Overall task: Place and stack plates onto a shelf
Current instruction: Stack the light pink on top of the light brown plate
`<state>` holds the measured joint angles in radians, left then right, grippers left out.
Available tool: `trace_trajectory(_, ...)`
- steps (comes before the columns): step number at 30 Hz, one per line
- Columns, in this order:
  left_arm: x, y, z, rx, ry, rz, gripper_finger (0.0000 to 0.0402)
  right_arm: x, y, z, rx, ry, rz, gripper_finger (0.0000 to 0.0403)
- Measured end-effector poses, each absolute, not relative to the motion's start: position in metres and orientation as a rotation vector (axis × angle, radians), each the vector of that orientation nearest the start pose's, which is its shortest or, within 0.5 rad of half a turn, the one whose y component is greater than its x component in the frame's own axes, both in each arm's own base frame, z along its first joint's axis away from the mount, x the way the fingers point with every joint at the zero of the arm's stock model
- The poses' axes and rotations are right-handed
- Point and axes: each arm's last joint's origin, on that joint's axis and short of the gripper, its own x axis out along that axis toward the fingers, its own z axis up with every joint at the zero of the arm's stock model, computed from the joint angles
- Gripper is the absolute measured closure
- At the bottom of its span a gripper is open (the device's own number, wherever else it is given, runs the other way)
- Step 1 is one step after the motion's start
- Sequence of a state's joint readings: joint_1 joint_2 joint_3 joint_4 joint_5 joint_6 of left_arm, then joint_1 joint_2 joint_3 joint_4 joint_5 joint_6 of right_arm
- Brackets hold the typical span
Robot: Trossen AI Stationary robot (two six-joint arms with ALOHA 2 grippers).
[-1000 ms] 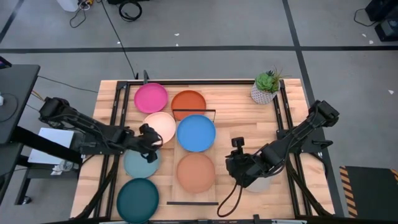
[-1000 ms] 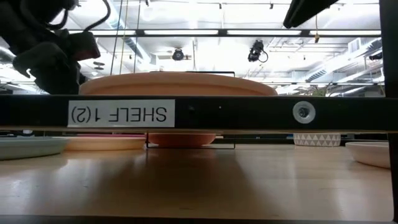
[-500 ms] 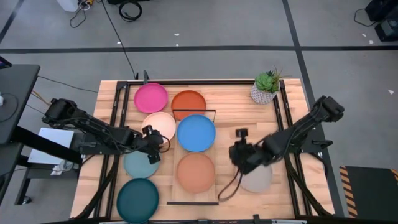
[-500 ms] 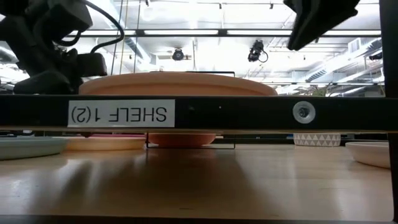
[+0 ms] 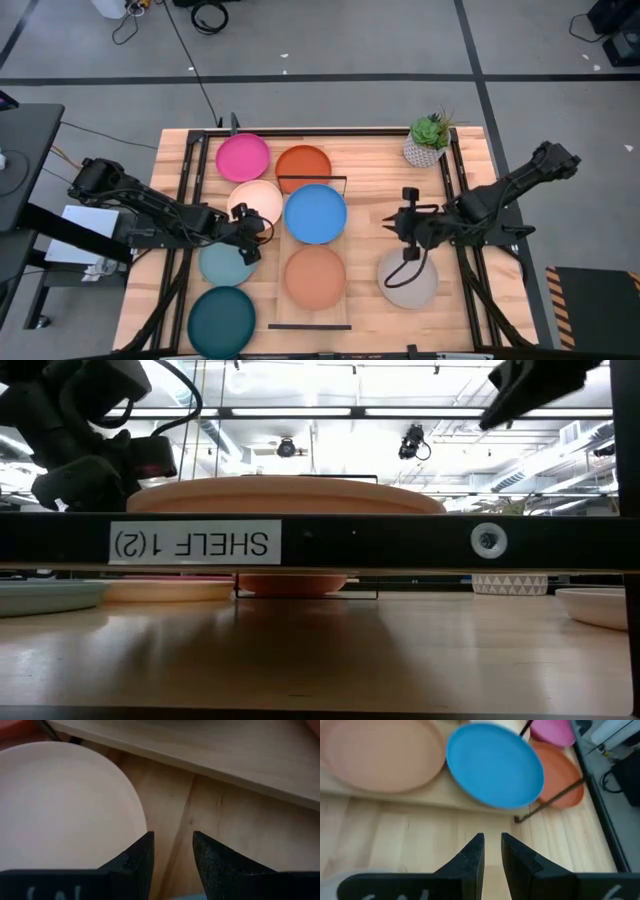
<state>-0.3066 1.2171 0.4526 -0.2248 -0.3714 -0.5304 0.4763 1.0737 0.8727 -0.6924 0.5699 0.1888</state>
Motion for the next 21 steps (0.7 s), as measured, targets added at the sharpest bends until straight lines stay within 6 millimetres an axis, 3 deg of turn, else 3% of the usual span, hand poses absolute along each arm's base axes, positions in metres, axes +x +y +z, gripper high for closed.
trace_trajectory(5,0.193,-0.050,0.146,-0.165,0.875,0.299,0.0260,0.186,0.073,0.277,-0.296,0.713,-0.221,0.0333)
trace_trajectory(21,0.196,-0.051,0.148,-0.180,0.845,0.291,0.0260,0.195,0.071,0.285,-0.295,0.631,-0.167,0.0333)
